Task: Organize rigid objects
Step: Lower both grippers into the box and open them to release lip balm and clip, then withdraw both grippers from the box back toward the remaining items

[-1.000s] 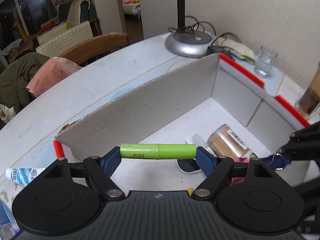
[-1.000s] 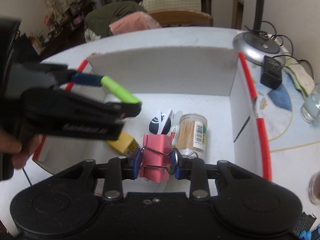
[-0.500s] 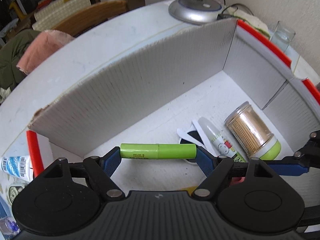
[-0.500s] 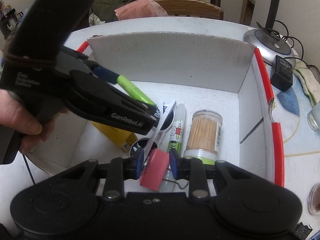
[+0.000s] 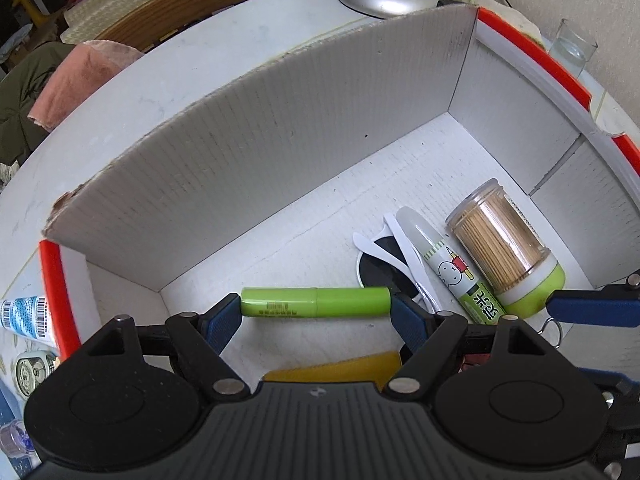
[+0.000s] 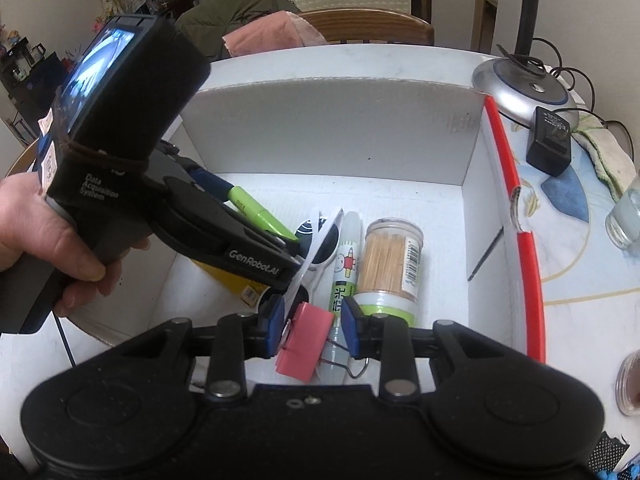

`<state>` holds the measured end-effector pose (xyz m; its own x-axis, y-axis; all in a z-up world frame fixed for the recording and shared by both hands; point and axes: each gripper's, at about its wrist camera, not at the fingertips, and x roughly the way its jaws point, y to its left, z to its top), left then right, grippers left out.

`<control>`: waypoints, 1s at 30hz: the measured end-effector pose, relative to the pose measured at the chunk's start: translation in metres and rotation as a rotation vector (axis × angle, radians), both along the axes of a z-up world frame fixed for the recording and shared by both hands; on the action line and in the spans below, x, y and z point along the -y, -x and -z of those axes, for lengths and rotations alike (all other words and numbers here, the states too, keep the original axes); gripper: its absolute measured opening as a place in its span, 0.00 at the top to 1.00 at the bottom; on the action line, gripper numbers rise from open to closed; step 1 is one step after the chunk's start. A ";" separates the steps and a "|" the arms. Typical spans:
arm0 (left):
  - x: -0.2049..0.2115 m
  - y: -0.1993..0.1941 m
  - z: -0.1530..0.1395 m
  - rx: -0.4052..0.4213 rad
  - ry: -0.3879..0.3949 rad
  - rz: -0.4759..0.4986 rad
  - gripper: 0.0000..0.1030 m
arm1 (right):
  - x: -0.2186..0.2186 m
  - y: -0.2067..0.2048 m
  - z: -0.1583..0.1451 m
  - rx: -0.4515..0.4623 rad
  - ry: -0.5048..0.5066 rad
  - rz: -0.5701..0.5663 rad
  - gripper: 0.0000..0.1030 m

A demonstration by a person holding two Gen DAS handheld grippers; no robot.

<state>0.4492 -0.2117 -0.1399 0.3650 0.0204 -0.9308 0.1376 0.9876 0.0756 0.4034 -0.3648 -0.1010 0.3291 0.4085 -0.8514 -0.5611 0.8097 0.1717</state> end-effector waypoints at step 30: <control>-0.030 0.116 -0.104 0.345 0.171 -0.094 0.21 | 0.025 0.042 -0.052 0.130 -0.138 0.025 0.61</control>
<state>0.3328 -0.1818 -0.0362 0.6609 -0.0760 -0.7466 0.0416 0.9970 -0.0646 0.3611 -0.3896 -0.0492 0.4441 0.5089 -0.7374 -0.5654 0.7976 0.2099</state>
